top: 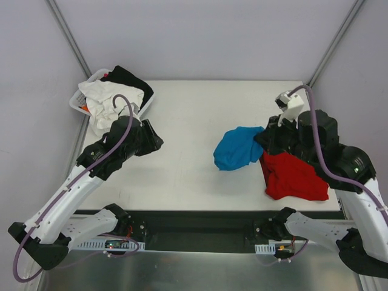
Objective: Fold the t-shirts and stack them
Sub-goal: Move the tshirt to the center of the board
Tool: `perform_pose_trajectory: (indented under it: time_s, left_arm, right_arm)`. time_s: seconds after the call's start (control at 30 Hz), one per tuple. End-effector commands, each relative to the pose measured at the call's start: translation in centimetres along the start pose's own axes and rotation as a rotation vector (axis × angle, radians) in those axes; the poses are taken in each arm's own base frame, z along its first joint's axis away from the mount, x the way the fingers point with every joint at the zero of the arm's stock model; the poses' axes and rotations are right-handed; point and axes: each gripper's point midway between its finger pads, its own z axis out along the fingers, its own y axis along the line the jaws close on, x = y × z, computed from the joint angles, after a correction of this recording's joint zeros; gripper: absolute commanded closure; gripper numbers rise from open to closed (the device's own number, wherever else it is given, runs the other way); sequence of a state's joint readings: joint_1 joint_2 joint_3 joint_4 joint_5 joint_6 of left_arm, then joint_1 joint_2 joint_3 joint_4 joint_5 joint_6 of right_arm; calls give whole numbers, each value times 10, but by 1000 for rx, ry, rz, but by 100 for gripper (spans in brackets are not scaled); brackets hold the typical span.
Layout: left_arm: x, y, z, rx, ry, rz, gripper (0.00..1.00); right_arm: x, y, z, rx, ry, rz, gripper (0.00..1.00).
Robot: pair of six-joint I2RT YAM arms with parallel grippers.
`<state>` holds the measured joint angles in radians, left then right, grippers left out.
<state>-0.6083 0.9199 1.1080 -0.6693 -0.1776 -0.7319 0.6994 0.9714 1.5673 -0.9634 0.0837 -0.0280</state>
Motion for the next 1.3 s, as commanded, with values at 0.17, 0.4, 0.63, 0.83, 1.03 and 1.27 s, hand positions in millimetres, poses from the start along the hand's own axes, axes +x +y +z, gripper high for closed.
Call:
perform_pose_trajectory:
  time_s: [0.17,0.4,0.63,0.83,1.03,1.27]
  left_arm:
    - [-7,-15,9,16,23,37,53]
    - [-7,-14,1,32,8,21,52]
    - [8,-2,-1,31,23,-7,51]
    - [12,-6,6,26,59,-5,50]
    - [7,-12,10,25,60,5,50]
    - [11,-6,13,9,68,5,49]
  right_arm:
    - [13,-26,-32,104,-86,72,99]
    - [63,14,35,-83,188,58,99]
    - [79,26,101,-130,327,-12,99]
    - [44,16,159,-52,320,-74,99]
    - [-18,25,183,-64,232,-64,99]
    - [-31,2,194,20,196,-18,99]
